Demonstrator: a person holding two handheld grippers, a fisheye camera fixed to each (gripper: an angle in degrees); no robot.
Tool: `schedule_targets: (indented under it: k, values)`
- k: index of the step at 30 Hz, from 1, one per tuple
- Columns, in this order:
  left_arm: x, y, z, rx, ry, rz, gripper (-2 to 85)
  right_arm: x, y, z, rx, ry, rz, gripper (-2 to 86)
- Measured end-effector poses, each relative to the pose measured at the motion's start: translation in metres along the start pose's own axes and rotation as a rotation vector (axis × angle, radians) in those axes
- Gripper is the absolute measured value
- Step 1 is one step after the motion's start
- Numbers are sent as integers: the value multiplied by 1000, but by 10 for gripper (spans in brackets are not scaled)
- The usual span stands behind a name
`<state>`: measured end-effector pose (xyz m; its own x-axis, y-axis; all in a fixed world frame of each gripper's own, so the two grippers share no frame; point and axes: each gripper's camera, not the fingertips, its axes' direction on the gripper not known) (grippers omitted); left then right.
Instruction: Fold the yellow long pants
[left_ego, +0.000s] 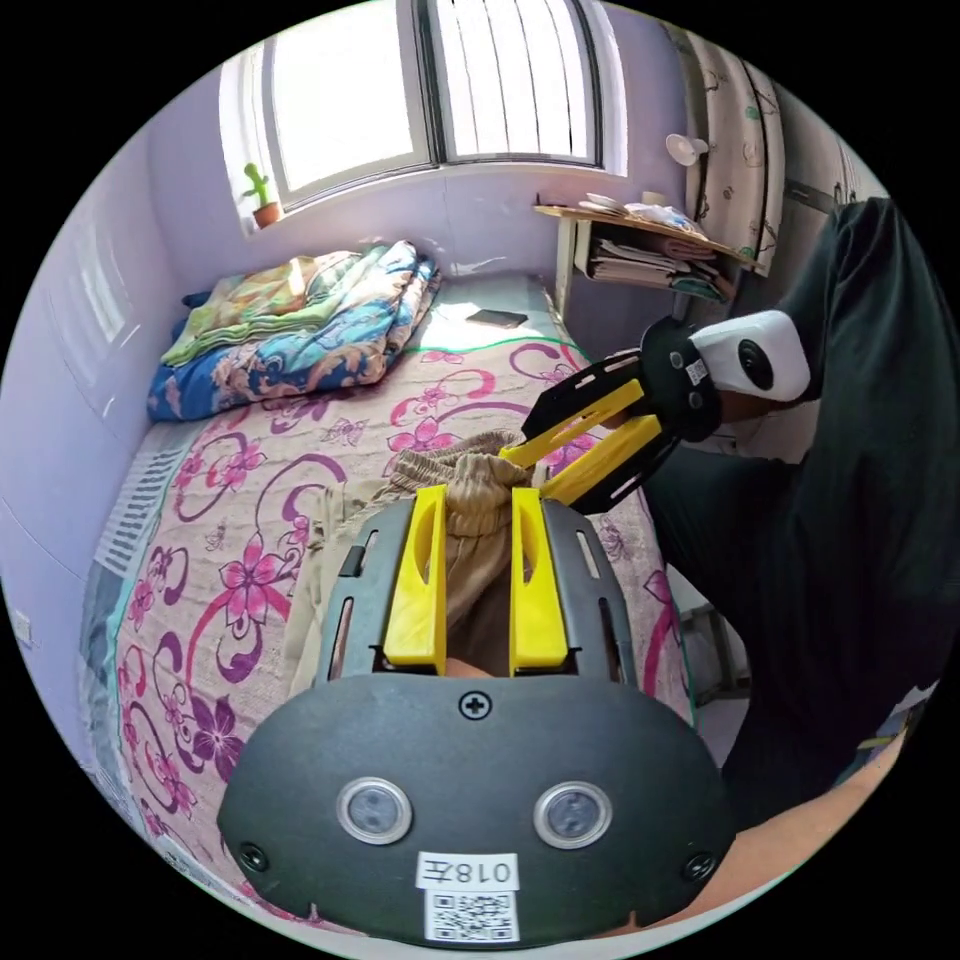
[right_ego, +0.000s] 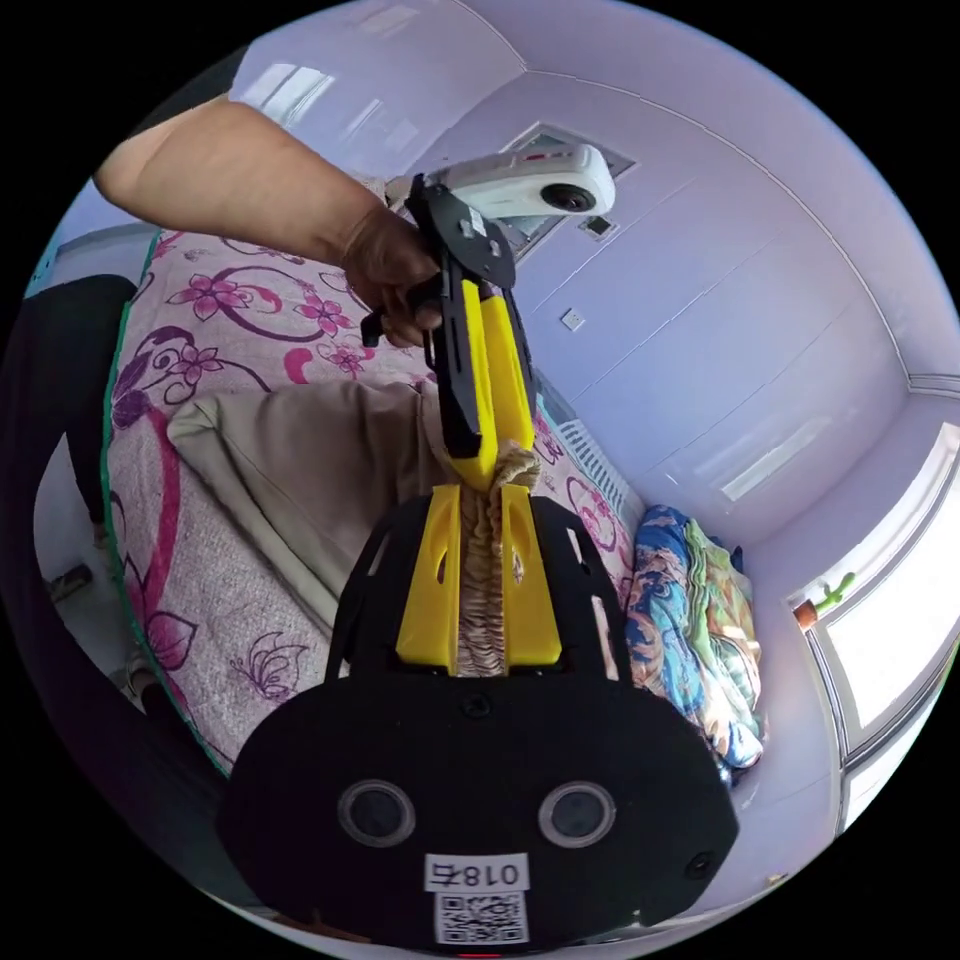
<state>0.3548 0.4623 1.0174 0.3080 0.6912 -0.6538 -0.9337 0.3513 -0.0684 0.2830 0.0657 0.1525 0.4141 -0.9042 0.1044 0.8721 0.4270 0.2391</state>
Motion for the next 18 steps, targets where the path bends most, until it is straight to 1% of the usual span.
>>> schedule_targets:
  k: [3,7,9,11,12,14,18]
  values:
    - [-17,1,-2,28,130,-39,47,3,0,-1,14,27,-45,68]
    - [-11,11,-15,82,86,-34,40,32,5,-11,29,-20,-47,71]
    - [-4,17,-30,93,71,-8,40,60,15,-20,49,-129,32,91]
    - [3,17,-43,92,53,26,40,109,30,-14,41,-389,161,128]
    - [6,15,-50,88,41,45,40,120,33,-9,30,-455,178,137]
    - [11,10,-60,78,28,77,40,156,34,15,0,-655,180,159]
    - [14,-11,-75,45,22,153,41,179,13,54,-37,-720,56,164]
